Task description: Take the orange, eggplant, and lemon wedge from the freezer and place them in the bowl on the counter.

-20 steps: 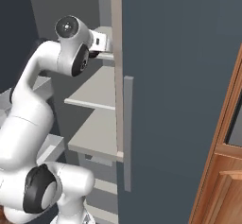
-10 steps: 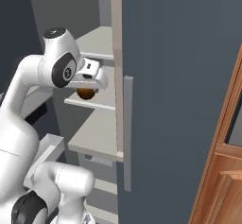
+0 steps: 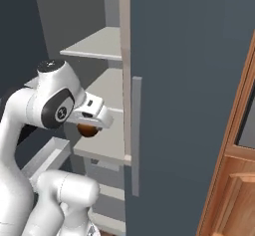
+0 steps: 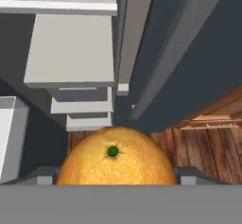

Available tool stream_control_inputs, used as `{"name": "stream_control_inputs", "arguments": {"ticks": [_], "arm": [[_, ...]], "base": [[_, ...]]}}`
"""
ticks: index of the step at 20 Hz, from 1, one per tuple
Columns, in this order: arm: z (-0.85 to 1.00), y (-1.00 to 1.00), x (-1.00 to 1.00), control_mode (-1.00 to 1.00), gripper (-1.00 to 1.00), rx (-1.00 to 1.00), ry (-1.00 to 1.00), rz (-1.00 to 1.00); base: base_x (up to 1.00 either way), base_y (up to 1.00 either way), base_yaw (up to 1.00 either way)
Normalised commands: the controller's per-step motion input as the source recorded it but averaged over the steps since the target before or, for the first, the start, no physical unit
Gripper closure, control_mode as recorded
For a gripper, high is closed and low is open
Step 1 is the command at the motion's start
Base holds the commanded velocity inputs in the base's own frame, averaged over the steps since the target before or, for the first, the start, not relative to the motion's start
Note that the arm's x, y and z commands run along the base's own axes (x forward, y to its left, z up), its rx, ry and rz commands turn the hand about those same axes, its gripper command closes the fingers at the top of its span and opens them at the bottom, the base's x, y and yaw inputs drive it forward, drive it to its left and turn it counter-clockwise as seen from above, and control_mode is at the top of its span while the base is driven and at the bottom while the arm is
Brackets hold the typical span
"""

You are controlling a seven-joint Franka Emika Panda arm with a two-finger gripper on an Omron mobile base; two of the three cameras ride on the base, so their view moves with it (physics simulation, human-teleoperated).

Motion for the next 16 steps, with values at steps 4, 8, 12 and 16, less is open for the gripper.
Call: {"name": "stream_control_inputs", "arguments": {"ticks": [4,8,12,16], "arm": [[0.0,0.0,0.0,1.0,1.0,0.0,0.0,0.0],[0.0,0.0,0.0,1.0,1.0,0.0,0.0,0.0],[0.0,0.0,0.0,1.0,1.0,0.0,0.0,0.0],[0.0,0.0,0.0,1.0,1.0,0.0,0.0,0.0]], "base": [[-1.0,0.71,-0.11],[-1.0,1.0,-0.07],[-0.87,1.0,-0.02],[-0.38,1.0,0.04]]}}
